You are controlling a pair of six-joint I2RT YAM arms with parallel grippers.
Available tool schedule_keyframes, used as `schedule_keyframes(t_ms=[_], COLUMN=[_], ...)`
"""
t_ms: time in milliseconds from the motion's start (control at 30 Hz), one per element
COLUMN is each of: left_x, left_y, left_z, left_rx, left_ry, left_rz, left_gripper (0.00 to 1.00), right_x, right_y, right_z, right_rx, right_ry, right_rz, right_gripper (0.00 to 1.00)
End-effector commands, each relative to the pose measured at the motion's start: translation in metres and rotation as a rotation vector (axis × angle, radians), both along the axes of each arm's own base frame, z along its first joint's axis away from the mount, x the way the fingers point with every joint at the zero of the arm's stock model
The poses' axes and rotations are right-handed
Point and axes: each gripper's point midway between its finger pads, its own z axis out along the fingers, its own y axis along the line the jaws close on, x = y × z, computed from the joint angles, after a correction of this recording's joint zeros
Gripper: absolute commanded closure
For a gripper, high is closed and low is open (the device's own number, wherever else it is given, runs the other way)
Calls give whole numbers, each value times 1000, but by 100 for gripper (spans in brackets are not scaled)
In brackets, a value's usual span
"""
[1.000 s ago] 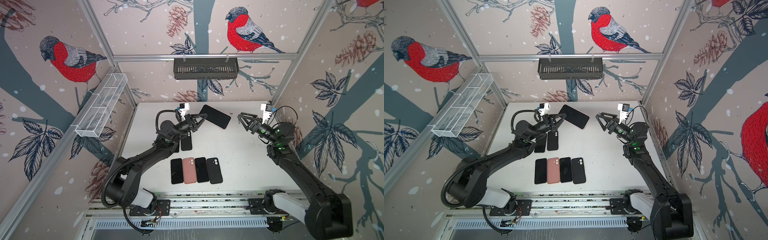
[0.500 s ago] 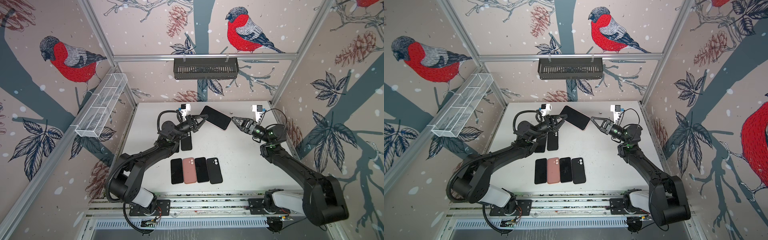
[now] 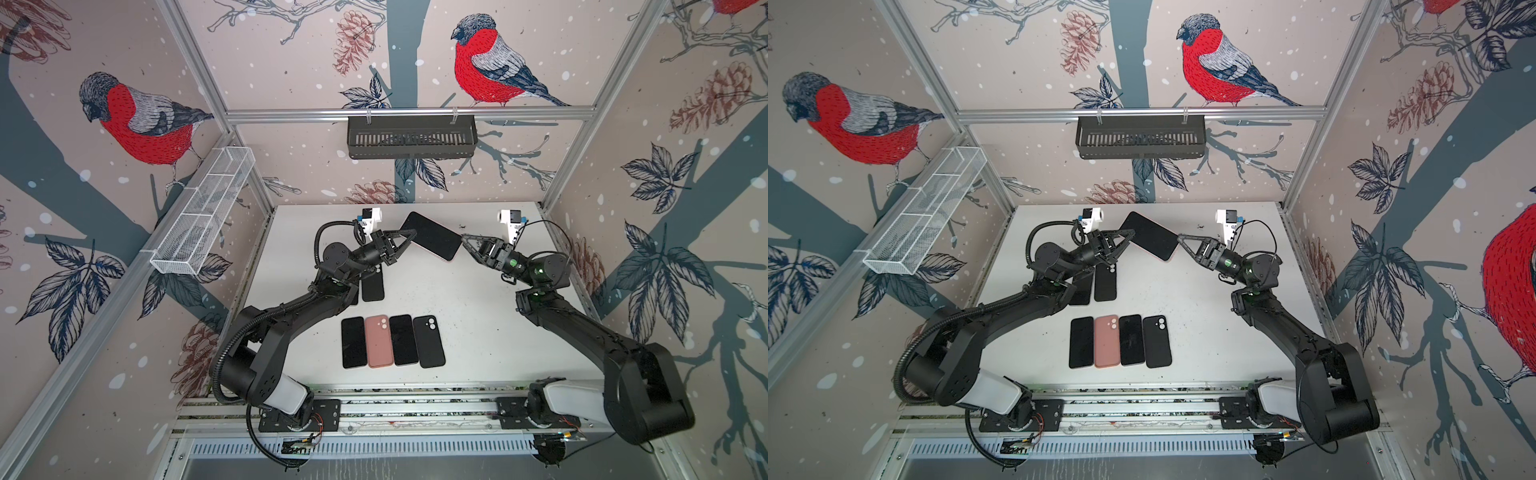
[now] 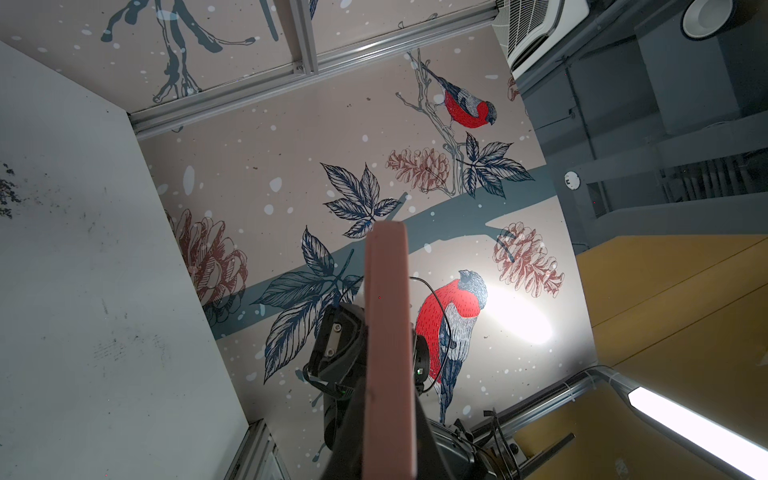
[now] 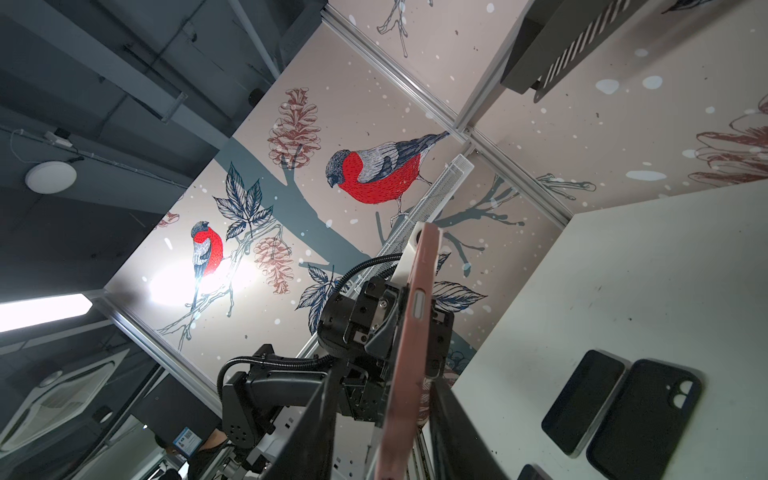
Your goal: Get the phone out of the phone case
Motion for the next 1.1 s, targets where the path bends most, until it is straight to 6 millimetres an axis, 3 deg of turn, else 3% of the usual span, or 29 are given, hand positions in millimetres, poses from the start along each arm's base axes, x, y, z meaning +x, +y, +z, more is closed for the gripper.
schedule_keyframes(t_ms=[0,267,433,533,833,1067], left_x=[-10,-11,-17,-19,-27,-29], left_y=[4,4,5,4,11,12], left_z=[21,22,37,50,83,89], left_rx=[-48,-49,-95,-115,-204,-240], left_ry=[-93,-106,-164,-202,-318,-347], left_rz=[-8,-11,-19,-15,10,21], left_gripper=[100,100,100,100,100,100], right_x=[-4,-2,1,5,33,45], right_y=[1,0,-11,-17,-17,-14], right_z=[5,-1,5,7,-5,6], right_rx=[15,60,197,312,438,494], right_ry=[-30,15,72,130,300,324], right_rz=[8,26,57,89,64,80], right_gripper=[69,89,95,97,97,95])
